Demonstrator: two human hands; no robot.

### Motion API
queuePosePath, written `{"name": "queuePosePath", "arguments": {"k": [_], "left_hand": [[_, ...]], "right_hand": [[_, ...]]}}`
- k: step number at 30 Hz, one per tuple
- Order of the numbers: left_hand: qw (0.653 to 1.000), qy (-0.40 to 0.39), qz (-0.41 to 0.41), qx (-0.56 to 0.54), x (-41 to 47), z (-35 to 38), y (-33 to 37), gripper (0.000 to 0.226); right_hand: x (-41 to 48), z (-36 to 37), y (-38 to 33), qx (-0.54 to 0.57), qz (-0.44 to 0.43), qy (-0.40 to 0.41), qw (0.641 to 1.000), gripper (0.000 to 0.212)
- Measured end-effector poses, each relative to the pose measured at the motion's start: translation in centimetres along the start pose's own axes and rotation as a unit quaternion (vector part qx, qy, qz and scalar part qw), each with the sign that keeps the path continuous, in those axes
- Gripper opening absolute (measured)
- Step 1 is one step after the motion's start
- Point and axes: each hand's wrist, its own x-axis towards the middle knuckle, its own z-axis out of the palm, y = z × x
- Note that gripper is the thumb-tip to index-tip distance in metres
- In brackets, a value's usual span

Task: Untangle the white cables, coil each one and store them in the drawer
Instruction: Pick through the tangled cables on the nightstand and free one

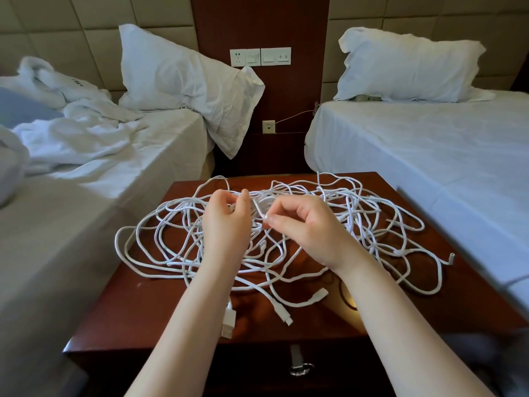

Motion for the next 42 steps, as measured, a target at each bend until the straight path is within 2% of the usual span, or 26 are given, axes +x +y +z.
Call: {"name": "queuePosePath", "arguments": {"k": [3,6,9,12,17,22,24,28,31,35,42], "left_hand": [[0.997,0.012,-0.017,-0.073,0.2,-0.3,0.0,0.024],[0.985,-0.005,-0.034,-0.171,0.2,-0.8,0.4,0.027],[0.971,-0.044,-0.022,-0.235,-0.1,-1.0,1.1,0.03],[0.963,-0.094,-0.008,-0.254,-0.2,-1.2,1.6,0.028],[0.933,-0.18,0.033,-0.308,-0.4,-2.2,2.6,0.027],[0.91,-0.297,0.044,-0.284,-1.1,-2.6,2.8,0.025],[0.911,-0.335,0.039,-0.236,-1.4,-2.3,2.5,0.025],[0.916,-0.372,0.026,-0.148,-1.5,-2.4,2.4,0.027],[0.922,-0.376,0.018,-0.085,-1.3,-3.0,2.5,0.026],[0.948,-0.316,0.015,0.043,-1.2,-2.7,2.3,0.027],[0.98,-0.189,-0.052,0.036,-0.5,-1.1,1.1,0.025]], "right_hand": [[0.0,0.4,0.4,-0.015,0.018,-0.022,0.999,0.016],[0.3,0.7,0.9,-0.015,0.033,0.0,0.999,0.014],[0.4,1.3,1.5,0.004,0.026,0.033,0.999,0.012],[0.4,1.6,1.8,0.051,0.03,0.059,0.997,0.019],[0.1,1.4,2.5,0.033,0.075,0.034,0.996,0.024],[0.3,1.1,2.8,0.055,0.122,0.066,0.989,0.026],[0.3,0.5,2.9,0.049,0.088,0.08,0.992,0.027],[0.0,-0.1,2.9,0.062,0.026,0.125,0.99,0.014],[-0.1,-0.3,2.7,0.023,0.007,0.169,0.985,0.016],[0.0,-1.0,2.4,-0.023,0.0,0.185,0.983,0.017],[0.1,-0.4,1.0,-0.009,-0.023,0.155,0.988,0.014]]}}
